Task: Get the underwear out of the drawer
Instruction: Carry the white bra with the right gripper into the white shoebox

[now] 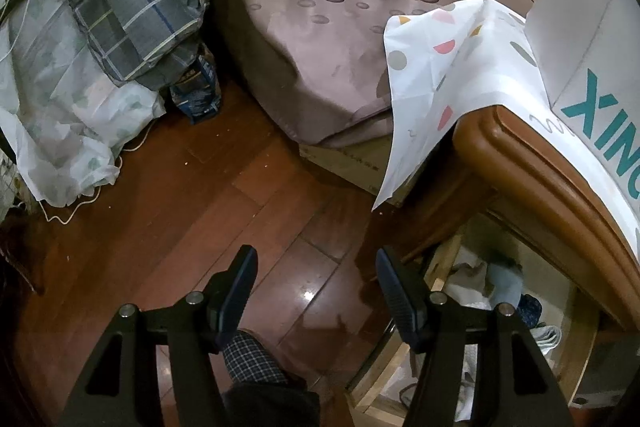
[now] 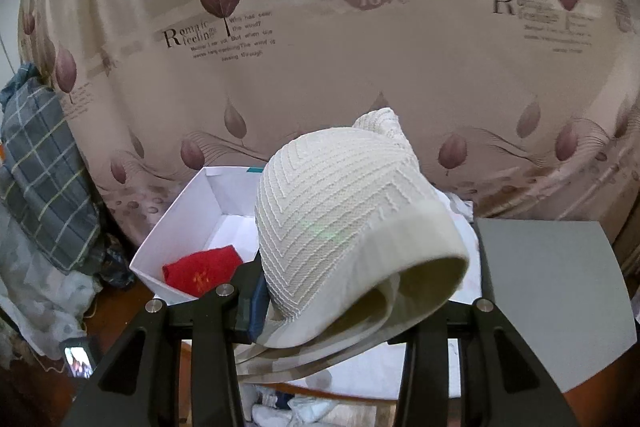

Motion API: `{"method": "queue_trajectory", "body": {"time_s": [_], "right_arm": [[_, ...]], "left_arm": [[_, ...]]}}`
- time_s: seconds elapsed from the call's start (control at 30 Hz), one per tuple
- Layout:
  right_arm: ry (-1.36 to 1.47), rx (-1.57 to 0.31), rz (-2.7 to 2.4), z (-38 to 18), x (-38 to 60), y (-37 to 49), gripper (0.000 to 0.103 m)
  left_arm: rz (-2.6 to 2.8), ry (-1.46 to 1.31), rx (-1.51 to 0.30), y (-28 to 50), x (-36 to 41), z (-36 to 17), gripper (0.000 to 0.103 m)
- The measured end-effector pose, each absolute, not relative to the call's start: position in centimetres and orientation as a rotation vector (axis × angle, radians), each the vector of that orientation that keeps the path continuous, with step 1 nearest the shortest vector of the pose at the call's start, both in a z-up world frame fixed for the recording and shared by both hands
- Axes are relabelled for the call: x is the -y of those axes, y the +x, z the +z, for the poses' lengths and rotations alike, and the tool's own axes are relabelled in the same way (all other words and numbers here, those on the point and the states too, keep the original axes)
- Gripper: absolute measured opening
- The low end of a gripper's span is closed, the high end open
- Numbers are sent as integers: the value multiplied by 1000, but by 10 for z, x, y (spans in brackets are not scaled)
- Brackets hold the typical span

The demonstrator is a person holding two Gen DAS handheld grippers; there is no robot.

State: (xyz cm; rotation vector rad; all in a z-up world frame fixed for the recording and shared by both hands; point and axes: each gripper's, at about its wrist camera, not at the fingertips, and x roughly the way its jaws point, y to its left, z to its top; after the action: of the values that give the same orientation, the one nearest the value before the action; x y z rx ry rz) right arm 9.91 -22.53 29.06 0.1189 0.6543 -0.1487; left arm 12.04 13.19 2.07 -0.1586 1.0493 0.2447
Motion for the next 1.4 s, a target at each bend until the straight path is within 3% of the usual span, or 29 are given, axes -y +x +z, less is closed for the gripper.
{"method": "queue_trajectory", "body": {"time_s": [0.67, 0.97, 1.07, 1.13, 1.4], "right_arm": [[184, -751, -98, 245, 202, 207, 39], [206, -938, -114, 189, 202, 231, 40], [194, -963, -124, 180, 202, 232, 45], [175, -979, -136, 174, 201, 231, 55], [162, -983, -158, 175, 203, 226, 74]], "left_arm": [[221, -159, -1054, 122, -127, 18, 63], [211, -157, -1054, 123, -126, 18, 63], [204, -153, -1056, 122, -124, 17, 63], [202, -152, -1053, 122, -123, 18, 63], [180, -152, -1041, 120, -121, 20, 63]]}}
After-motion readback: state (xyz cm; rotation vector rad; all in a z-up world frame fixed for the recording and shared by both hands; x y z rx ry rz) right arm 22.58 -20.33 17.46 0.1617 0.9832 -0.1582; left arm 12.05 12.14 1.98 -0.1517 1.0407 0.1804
